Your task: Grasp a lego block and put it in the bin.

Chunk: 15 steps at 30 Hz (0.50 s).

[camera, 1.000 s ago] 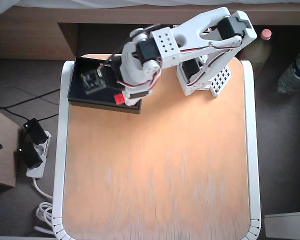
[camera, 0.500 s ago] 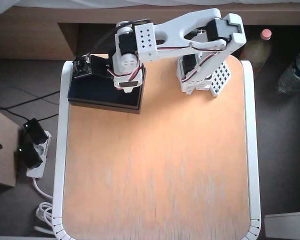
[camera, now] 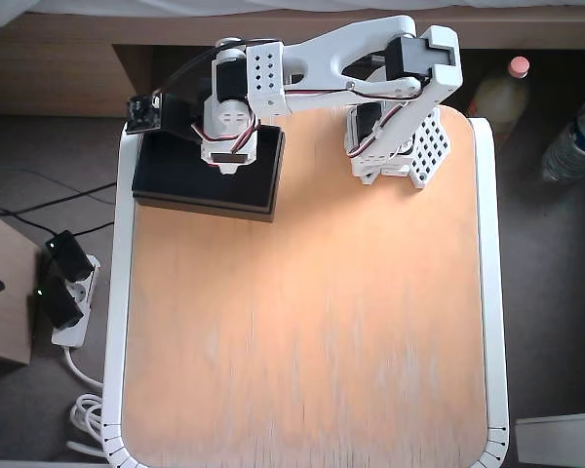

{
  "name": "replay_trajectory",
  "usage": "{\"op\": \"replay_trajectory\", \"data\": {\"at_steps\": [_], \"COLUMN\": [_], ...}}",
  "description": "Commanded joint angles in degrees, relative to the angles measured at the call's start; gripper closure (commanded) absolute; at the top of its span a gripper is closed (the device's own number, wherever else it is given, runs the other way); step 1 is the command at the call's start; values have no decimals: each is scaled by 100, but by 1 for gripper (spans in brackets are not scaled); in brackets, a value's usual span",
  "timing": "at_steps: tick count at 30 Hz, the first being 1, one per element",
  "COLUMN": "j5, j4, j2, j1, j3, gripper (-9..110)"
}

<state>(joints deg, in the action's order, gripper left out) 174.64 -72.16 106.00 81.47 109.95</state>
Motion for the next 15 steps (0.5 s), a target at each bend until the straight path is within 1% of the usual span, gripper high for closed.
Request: {"op": "replay_trajectory", "data": {"at_steps": [1, 6, 9, 15], "j5": [-246, -334, -571, -527], "j4": [650, 861, 1283, 1336], "j2": [18, -35, -88, -132], "j1": [123, 123, 123, 114], "j3": [-773, -765, -765, -756], "gripper": [101, 101, 101, 101]}}
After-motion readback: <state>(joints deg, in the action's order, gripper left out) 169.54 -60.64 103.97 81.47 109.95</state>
